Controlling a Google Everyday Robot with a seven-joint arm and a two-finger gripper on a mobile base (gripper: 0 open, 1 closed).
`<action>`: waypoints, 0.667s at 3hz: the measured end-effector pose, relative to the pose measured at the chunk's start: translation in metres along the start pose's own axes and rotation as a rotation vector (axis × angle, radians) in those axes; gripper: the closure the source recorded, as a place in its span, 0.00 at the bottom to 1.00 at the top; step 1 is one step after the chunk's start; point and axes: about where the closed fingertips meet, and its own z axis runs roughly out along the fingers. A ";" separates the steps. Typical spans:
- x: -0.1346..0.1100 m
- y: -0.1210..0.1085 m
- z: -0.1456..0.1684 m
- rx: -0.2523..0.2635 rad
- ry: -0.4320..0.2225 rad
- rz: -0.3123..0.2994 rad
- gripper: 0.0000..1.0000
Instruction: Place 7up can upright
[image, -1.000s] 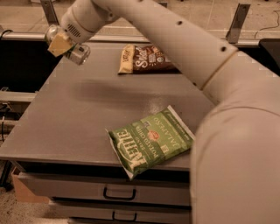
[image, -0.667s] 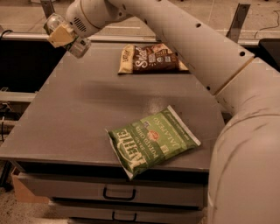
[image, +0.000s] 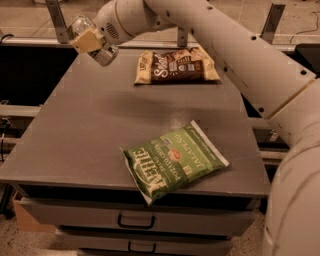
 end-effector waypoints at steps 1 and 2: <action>0.027 0.000 -0.040 0.000 -0.041 -0.027 1.00; 0.039 -0.011 -0.064 0.034 -0.040 -0.051 1.00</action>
Offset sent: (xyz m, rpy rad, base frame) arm -0.0121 -0.0400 -0.0061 0.0284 -0.0305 0.0173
